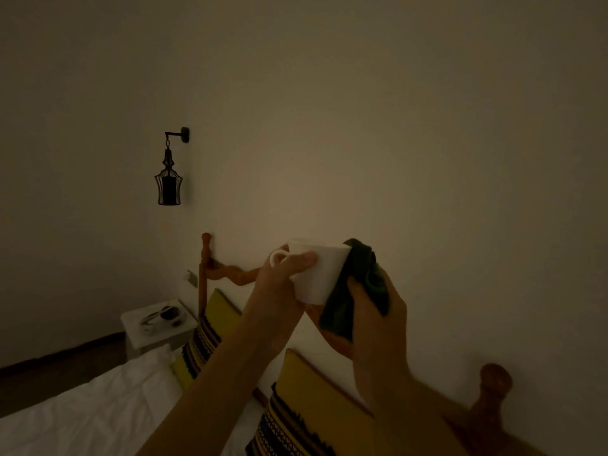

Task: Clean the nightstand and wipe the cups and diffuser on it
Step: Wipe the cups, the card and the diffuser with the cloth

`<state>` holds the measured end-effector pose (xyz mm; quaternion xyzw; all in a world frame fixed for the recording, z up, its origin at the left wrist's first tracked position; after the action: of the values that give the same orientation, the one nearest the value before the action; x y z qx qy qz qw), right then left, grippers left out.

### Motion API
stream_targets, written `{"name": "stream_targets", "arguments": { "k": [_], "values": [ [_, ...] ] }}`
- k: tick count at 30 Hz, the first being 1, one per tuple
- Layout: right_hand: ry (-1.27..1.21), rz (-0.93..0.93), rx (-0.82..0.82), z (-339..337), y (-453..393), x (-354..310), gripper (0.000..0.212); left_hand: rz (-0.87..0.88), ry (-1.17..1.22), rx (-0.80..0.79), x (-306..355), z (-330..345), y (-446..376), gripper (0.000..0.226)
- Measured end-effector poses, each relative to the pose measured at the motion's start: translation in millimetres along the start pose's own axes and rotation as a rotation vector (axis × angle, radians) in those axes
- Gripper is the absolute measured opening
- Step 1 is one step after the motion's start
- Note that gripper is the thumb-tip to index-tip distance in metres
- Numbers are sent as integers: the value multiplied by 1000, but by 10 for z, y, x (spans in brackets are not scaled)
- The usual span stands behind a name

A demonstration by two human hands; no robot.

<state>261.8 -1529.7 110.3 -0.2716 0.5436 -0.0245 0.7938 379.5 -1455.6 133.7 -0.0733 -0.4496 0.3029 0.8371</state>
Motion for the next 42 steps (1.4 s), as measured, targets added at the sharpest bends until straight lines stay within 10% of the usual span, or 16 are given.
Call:
{"name": "stream_targets", "arguments": {
  "k": [13,23,26,30,34,42],
  "values": [
    [50,-318,275,-206,372,-341,33,-110,17,151,-255,393,81,80],
    [-163,18,148,-327,-9,-225,20,-130,-108,-112,-193,496,96,79],
    [-161,-27,174,-293,16,-263,31,-38,-132,33,-163,474,30,92],
    [-107,-141,233,-270,81,-334,29,301,-458,194,5,449,22,41],
    [-40,-207,230,-278,77,-429,29,481,-727,98,64,560,90,70],
    [209,-521,250,-168,335,-708,38,341,-608,-9,-25,526,-12,84]
  ]
}}
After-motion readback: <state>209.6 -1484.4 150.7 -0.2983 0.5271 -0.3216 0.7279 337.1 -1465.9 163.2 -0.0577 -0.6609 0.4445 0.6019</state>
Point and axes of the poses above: each hand's wrist, its own y-axis away from the middle knuckle, its own z-axis out of the palm, x = y × z, the point moved 7 cm from there along -y, towards the middle knuckle, and after that the axes turned 5 degrees about y, right-handed, at the moved point
